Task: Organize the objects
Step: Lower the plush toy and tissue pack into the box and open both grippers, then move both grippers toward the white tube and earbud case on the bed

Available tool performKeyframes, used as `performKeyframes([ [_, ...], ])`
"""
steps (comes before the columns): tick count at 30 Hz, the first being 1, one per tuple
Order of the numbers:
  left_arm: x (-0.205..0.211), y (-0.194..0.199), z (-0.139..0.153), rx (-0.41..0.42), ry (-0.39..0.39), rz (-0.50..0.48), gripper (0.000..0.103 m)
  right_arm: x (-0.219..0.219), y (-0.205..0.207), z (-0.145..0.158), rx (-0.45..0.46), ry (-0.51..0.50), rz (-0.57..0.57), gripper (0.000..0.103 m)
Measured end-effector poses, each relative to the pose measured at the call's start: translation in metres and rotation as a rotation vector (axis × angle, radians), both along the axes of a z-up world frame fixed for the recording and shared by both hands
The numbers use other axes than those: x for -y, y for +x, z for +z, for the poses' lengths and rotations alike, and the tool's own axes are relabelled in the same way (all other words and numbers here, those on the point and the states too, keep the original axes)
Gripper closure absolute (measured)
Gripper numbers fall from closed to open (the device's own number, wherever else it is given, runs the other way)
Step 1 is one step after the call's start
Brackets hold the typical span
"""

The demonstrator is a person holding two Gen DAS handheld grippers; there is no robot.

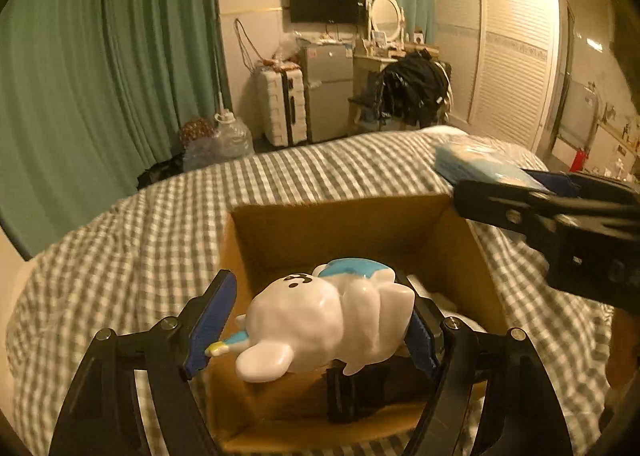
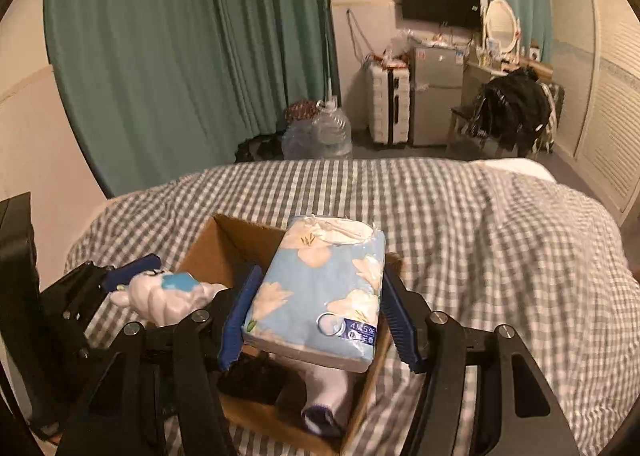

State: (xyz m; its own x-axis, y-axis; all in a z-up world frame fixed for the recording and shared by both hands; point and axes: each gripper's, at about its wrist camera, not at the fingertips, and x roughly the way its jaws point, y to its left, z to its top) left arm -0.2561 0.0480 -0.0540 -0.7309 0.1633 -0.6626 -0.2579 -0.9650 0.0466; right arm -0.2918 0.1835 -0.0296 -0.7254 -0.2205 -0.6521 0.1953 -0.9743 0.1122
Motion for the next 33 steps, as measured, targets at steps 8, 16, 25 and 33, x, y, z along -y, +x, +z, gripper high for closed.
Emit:
performKeyframes([
  [8, 0.0, -0.009, -0.038, 0.049, -0.005, -0.039, 0.024, 0.007, -0.023, -0.045, 0.062, 0.007, 0.031, 0.044],
  [16, 0.002, 0.003, -0.039, 0.033, 0.006, -0.045, 0.018, 0.0, -0.016, -0.044, 0.05, -0.032, 0.017, 0.03],
  [25, 0.023, 0.051, -0.007, -0.003, -0.005, 0.023, 0.009, -0.007, 0.04, 0.003, -0.044, -0.039, -0.009, 0.017],
  [33, 0.044, 0.106, 0.027, -0.036, -0.017, 0.101, 0.009, 0.005, 0.116, 0.051, -0.097, 0.05, 0.026, 0.017],
])
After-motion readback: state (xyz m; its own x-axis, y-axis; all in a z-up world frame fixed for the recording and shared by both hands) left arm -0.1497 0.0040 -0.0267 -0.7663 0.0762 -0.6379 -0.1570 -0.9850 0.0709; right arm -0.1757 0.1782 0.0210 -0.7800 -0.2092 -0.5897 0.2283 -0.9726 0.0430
